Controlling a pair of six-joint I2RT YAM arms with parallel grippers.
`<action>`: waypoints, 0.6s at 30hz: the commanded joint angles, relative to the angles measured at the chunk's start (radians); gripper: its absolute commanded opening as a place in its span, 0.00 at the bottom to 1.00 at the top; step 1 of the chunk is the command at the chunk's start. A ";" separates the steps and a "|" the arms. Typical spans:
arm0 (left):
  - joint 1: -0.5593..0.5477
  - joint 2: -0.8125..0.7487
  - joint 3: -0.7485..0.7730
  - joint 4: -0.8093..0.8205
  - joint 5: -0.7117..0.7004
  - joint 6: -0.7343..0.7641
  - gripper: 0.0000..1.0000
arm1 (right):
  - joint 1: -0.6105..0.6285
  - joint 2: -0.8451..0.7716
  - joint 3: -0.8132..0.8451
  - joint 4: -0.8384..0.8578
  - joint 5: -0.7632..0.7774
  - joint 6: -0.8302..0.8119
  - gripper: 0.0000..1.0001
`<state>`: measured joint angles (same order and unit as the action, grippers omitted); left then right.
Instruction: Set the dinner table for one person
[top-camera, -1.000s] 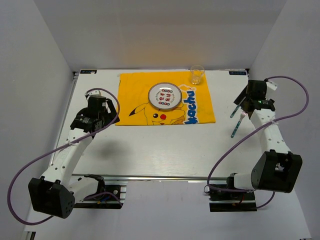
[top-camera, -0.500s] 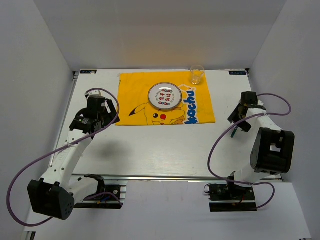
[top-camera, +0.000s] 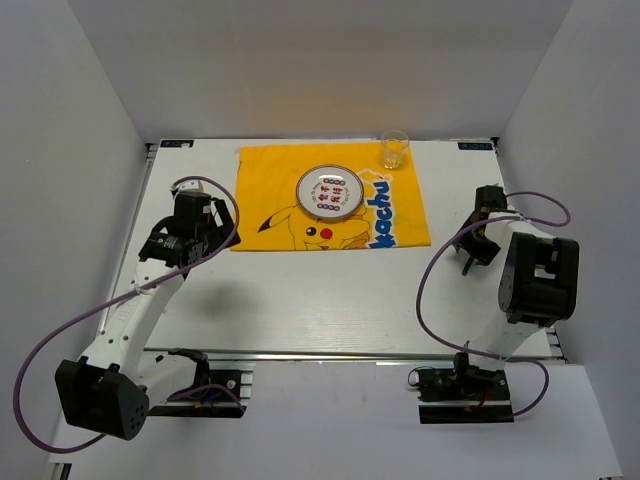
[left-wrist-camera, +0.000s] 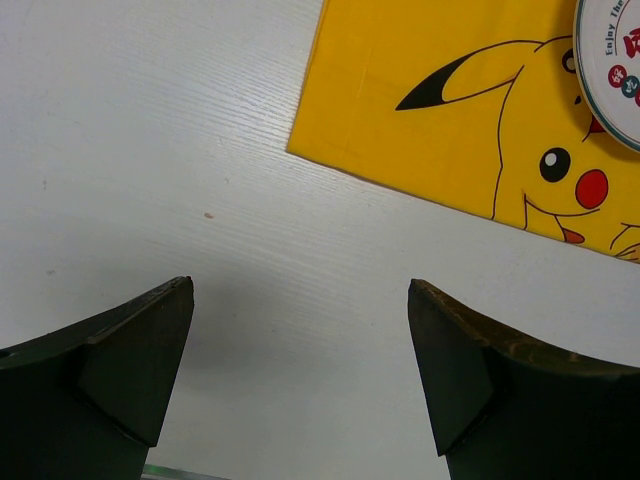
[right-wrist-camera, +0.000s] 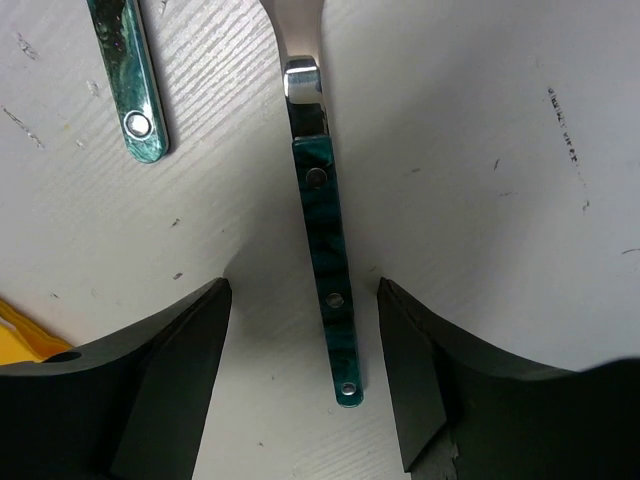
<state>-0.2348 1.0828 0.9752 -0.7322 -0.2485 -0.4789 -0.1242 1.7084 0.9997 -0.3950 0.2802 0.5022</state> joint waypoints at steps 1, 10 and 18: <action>0.003 -0.009 0.002 0.011 0.011 0.008 0.98 | -0.006 -0.013 0.028 -0.008 0.022 -0.002 0.66; 0.003 -0.006 0.000 0.014 0.009 0.006 0.98 | -0.028 0.046 0.079 -0.045 0.044 -0.031 0.66; 0.003 -0.004 -0.001 0.013 0.005 0.006 0.98 | -0.034 0.112 0.067 -0.010 -0.035 -0.050 0.29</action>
<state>-0.2348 1.0859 0.9749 -0.7322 -0.2466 -0.4789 -0.1558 1.7760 1.0718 -0.3958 0.2745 0.4706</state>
